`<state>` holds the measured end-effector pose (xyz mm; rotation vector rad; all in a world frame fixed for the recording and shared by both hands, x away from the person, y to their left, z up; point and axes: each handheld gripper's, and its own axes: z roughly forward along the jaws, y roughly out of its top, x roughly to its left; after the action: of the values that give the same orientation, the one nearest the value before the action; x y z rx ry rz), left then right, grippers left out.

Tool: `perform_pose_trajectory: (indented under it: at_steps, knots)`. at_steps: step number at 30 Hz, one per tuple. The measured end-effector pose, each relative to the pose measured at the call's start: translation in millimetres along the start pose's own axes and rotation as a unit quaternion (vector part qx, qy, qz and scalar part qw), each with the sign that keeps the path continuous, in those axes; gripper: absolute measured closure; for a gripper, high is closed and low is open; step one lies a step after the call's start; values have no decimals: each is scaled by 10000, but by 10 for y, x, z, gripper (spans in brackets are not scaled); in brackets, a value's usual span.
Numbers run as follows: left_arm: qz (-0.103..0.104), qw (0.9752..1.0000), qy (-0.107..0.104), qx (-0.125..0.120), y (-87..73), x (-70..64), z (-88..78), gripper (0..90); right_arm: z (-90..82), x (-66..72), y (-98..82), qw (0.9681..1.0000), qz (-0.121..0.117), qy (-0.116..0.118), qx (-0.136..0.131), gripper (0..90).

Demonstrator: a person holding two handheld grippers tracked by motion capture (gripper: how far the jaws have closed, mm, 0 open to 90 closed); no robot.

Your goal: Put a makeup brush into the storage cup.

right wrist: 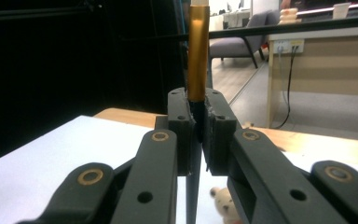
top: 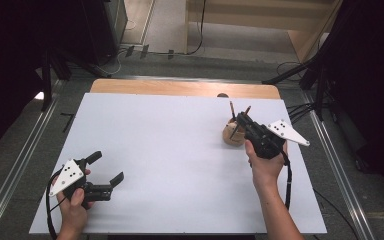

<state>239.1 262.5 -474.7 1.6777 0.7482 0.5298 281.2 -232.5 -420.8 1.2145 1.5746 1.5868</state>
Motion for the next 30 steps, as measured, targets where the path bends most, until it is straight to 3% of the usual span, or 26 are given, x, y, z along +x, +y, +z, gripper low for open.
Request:
perform_pose_trajectory:
  at_steps: [24, 30]
  knots:
    - [9, 10000, 16, -11, -3, -1, 3, 0, 13, -319, 34, 9984, -133, -518, -169, 843]
    - [7, 10000, 7, -7, -6, -4, 8, 0, 49, -362, 7, 9976, -300, -585, -202, 843]
